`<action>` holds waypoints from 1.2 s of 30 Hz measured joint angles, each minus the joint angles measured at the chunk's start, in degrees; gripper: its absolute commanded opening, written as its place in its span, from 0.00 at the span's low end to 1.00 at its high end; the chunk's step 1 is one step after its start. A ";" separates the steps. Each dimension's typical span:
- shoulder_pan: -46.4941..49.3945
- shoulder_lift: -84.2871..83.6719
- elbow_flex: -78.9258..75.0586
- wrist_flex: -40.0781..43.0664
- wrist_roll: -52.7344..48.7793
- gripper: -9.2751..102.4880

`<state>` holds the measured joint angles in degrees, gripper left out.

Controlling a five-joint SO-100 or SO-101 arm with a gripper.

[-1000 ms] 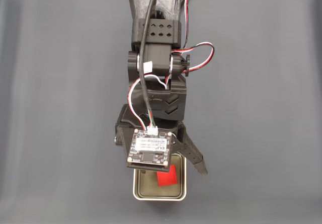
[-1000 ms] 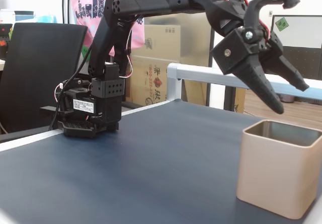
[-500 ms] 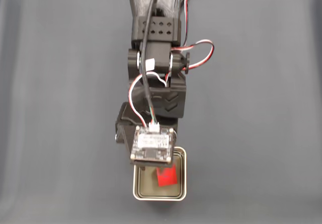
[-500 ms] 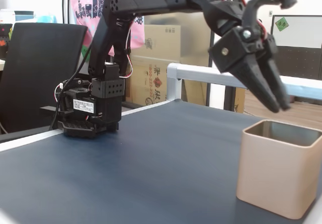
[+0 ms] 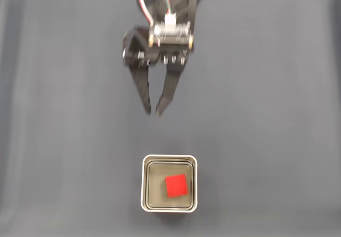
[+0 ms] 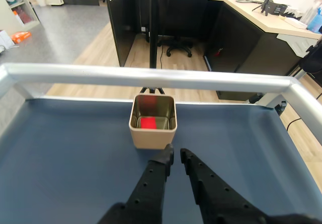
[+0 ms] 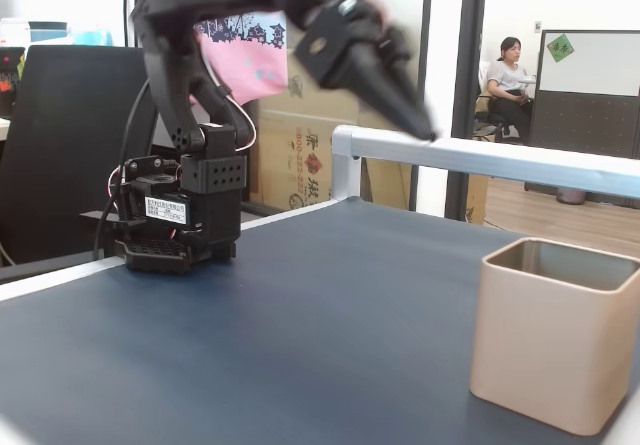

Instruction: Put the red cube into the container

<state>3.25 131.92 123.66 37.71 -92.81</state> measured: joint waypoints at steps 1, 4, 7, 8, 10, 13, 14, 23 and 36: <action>-0.09 3.52 4.31 -0.26 -0.53 0.08; -0.09 13.18 16.61 -0.53 -1.93 0.08; -0.09 23.03 27.69 -0.53 -2.81 0.08; -0.09 26.19 31.03 -0.53 -2.81 0.08; -0.18 36.74 41.57 0.62 -3.43 0.08; -0.35 43.68 43.24 4.83 -3.43 0.08; -0.62 46.32 45.62 6.68 -3.16 0.08; -0.44 53.70 52.73 22.15 -1.49 0.08; -0.18 53.70 52.73 36.21 1.23 0.08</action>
<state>3.08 185.62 176.40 73.92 -91.58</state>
